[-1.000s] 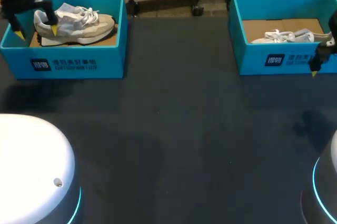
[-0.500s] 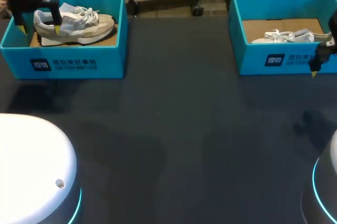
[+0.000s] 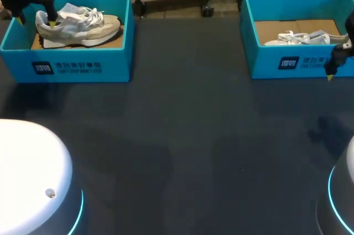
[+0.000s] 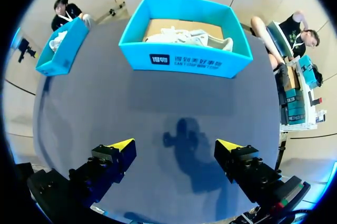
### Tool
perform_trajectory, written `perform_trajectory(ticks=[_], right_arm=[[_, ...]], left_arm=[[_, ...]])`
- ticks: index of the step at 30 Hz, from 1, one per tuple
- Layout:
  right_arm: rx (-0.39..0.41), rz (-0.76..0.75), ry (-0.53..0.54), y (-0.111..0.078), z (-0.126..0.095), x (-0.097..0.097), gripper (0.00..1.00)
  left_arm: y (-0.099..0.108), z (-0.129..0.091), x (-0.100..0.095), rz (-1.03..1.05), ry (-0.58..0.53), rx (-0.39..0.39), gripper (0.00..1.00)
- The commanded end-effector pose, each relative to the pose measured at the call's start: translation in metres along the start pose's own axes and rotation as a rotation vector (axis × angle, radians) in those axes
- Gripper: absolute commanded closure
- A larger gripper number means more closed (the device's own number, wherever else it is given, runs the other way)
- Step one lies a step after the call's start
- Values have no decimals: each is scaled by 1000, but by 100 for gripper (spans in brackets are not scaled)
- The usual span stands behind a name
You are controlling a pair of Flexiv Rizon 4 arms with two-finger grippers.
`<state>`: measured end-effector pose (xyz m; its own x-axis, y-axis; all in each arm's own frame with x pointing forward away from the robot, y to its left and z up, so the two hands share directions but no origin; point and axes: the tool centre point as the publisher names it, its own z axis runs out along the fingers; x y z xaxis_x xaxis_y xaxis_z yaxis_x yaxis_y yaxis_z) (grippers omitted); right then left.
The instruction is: Take the shoe out of the shoebox, open the shoe tongue, remove and reinsert the insole, then place the shoe into the shoebox
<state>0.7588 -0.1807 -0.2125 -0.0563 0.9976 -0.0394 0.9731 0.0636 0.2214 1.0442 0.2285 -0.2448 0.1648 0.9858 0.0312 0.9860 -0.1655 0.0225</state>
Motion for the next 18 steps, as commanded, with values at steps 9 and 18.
perform_trajectory(ticks=[9,18], right_arm=[[-1,1,1,0,0,0,0],[-1,1,1,0,0,0,0]], left_arm=[[56,30,31,89,-1,-47,0],[83,51,36,32,49,-60,0]])
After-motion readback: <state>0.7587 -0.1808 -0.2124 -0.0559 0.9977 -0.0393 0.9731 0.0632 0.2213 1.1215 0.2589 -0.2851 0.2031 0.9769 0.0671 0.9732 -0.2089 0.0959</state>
